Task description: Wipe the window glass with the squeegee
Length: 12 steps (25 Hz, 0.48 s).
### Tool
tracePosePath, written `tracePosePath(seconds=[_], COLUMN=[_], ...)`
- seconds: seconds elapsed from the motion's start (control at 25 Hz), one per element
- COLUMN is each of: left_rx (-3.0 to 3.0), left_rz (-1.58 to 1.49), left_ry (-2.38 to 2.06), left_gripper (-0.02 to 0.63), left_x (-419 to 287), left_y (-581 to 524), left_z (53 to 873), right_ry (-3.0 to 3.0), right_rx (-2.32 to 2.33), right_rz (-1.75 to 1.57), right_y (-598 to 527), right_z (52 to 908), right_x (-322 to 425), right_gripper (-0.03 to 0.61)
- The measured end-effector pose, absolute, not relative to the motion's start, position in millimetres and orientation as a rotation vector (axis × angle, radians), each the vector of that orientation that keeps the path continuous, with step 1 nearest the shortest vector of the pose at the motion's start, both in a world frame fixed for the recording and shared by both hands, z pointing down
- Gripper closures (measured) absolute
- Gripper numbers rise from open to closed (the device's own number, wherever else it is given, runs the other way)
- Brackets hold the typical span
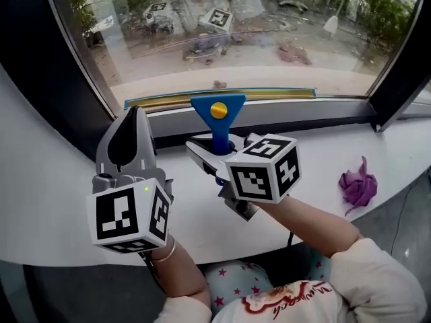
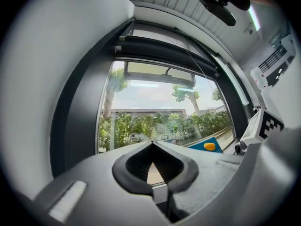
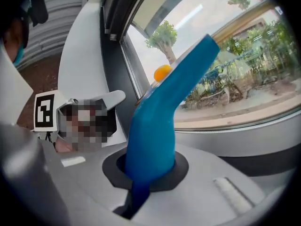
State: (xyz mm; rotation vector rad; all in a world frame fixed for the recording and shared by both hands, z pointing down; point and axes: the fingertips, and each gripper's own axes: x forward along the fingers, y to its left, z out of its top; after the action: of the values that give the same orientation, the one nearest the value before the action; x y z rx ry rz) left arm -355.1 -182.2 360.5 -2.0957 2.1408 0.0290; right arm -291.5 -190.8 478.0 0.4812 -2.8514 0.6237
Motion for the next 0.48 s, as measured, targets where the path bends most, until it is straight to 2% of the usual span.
tracePosePath(seconds=[0.48], left_rx=[-2.285], left_rz=[0.181], left_ry=[1.867], left_gripper=[0.612], left_x=[-226], left_y=[-196], left_z=[343], right_ry=[-2.922], right_rx=[0.610], right_rz=[0.588], right_y=[-186], right_z=[471], right_x=[-180], right_gripper=[0.551])
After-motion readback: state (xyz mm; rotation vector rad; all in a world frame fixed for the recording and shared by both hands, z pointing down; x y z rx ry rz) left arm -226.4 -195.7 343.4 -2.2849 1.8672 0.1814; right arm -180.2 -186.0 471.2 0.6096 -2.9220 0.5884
